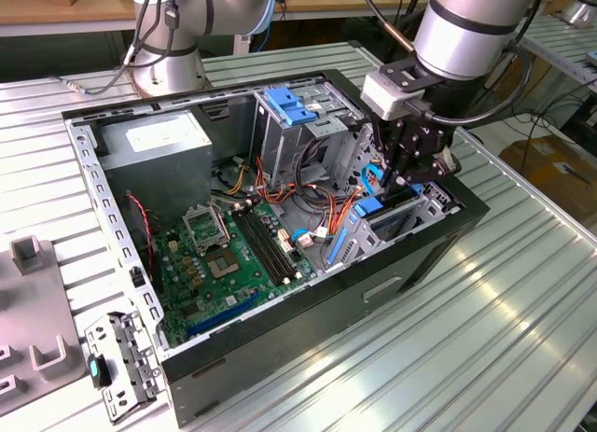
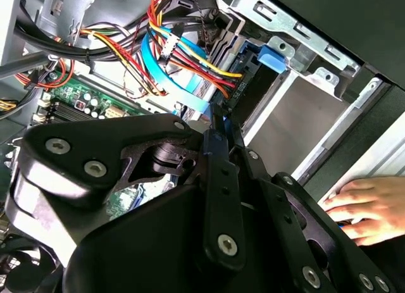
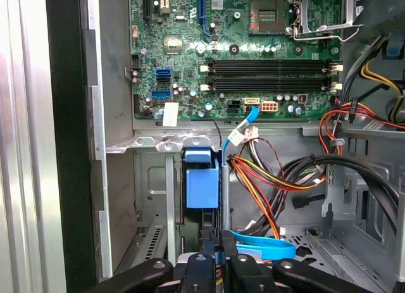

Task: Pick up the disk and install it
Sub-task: 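Insert the second disk wire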

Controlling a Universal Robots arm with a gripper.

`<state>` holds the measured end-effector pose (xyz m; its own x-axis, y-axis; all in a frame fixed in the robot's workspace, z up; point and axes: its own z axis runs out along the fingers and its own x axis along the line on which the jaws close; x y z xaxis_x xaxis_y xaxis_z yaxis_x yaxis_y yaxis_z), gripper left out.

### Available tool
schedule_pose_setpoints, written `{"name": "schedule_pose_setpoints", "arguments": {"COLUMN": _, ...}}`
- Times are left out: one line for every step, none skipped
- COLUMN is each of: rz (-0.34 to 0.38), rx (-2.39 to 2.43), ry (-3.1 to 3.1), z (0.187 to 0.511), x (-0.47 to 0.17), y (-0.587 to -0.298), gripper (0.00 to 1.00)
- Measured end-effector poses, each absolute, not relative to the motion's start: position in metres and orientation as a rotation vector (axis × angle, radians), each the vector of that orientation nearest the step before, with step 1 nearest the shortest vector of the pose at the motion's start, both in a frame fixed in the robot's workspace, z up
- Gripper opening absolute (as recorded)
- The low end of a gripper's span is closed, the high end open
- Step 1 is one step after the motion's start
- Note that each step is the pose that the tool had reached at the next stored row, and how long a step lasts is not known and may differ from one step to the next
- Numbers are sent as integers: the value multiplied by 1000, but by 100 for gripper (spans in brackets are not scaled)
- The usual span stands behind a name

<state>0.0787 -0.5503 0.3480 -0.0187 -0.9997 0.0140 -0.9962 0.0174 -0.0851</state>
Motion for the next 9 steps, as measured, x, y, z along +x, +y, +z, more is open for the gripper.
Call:
{"name": "schedule_pose_setpoints", "arguments": {"rz": -109, "rx": -2165, "ry": 2205, "z": 348, "x": 79, "y": -550, "gripper": 16}}
{"name": "schedule_pose_setpoints", "arguments": {"rz": -109, "rx": -2165, "ry": 2205, "z": 348, "x": 79, "y": -551, "gripper": 16}}
{"name": "schedule_pose_setpoints", "arguments": {"rz": -109, "rx": -2165, "ry": 2205, "z": 347, "x": 79, "y": -551, "gripper": 16}}
{"name": "schedule_pose_setpoints", "arguments": {"rz": -109, "rx": -2165, "ry": 2205, "z": 347, "x": 79, "y": -551, "gripper": 16}}
{"name": "schedule_pose_setpoints", "arguments": {"rz": -109, "rx": -2165, "ry": 2205, "z": 347, "x": 79, "y": -551, "gripper": 16}}
{"name": "schedule_pose_setpoints", "arguments": {"rz": -109, "rx": -2165, "ry": 2205, "z": 346, "x": 79, "y": -551, "gripper": 16}}
{"name": "schedule_pose_setpoints", "arguments": {"rz": -109, "rx": -2165, "ry": 2205, "z": 345, "x": 79, "y": -551, "gripper": 16}}
{"name": "schedule_pose_setpoints", "arguments": {"rz": -109, "rx": -2165, "ry": 2205, "z": 344, "x": 79, "y": -552, "gripper": 16}}
{"name": "schedule_pose_setpoints", "arguments": {"rz": -110, "rx": -2165, "ry": 2205, "z": 343, "x": 79, "y": -552, "gripper": 16}}
